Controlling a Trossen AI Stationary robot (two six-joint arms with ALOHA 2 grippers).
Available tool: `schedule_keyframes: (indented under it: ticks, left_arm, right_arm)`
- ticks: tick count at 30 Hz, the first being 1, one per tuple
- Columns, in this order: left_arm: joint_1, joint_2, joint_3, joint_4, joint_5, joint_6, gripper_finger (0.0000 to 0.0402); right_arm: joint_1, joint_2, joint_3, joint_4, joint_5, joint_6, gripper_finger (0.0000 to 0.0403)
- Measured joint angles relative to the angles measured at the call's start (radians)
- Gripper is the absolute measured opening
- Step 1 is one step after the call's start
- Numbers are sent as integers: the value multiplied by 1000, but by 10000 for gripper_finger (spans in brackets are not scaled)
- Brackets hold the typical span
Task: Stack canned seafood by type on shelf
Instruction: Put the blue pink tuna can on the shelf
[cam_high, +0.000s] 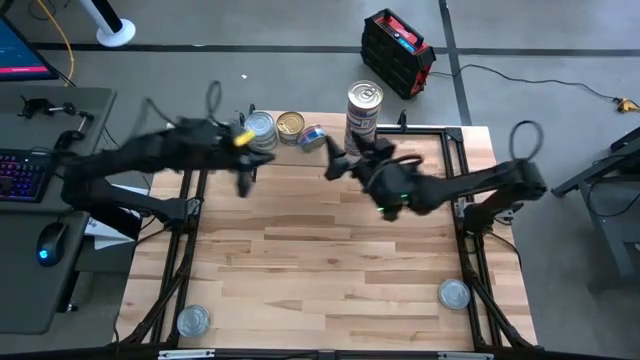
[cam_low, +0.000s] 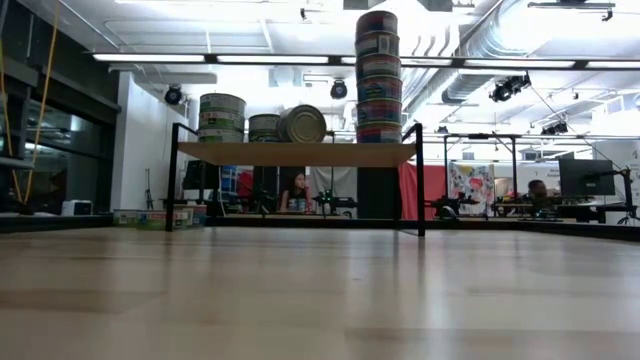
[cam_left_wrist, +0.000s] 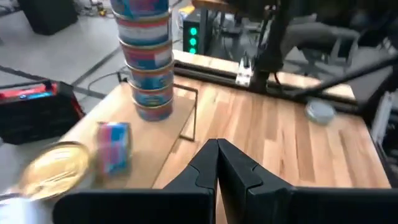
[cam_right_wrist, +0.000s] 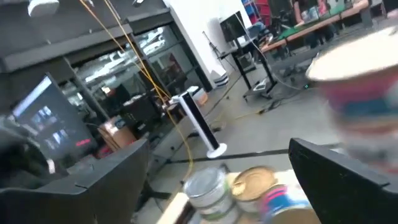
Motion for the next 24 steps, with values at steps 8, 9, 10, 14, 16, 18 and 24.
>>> schedule_keyframes:
  ticks: [8, 9, 10, 14, 16, 18, 24]
  left_arm:
    - [127, 172, -239, 495, -86, -52, 0]
    - [142, 208, -236, 509, -110, -41, 0]
    - [152, 244, -231, 521, -134, -22, 0]
    - [154, 376, -230, 570, -271, 14, 0]
    - [149, 418, -230, 572, -298, -20, 0]
    - [131, 442, -228, 587, -351, -60, 0]
    - [89, 449, -229, 690, -439, -37, 0]
  right_arm:
    - [70, -165, 0, -468, 14, 308, 375]
    - [79, -171, 0, -518, 25, 360, 375]
    - [88, -174, 0, -565, 38, 408, 375]
    - [120, -174, 0, -715, 68, 568, 375]
    - [129, -174, 0, -772, 70, 633, 375]
    - [138, -174, 0, -824, 71, 685, 375]
    - [144, -174, 0, -922, 70, 776, 375]
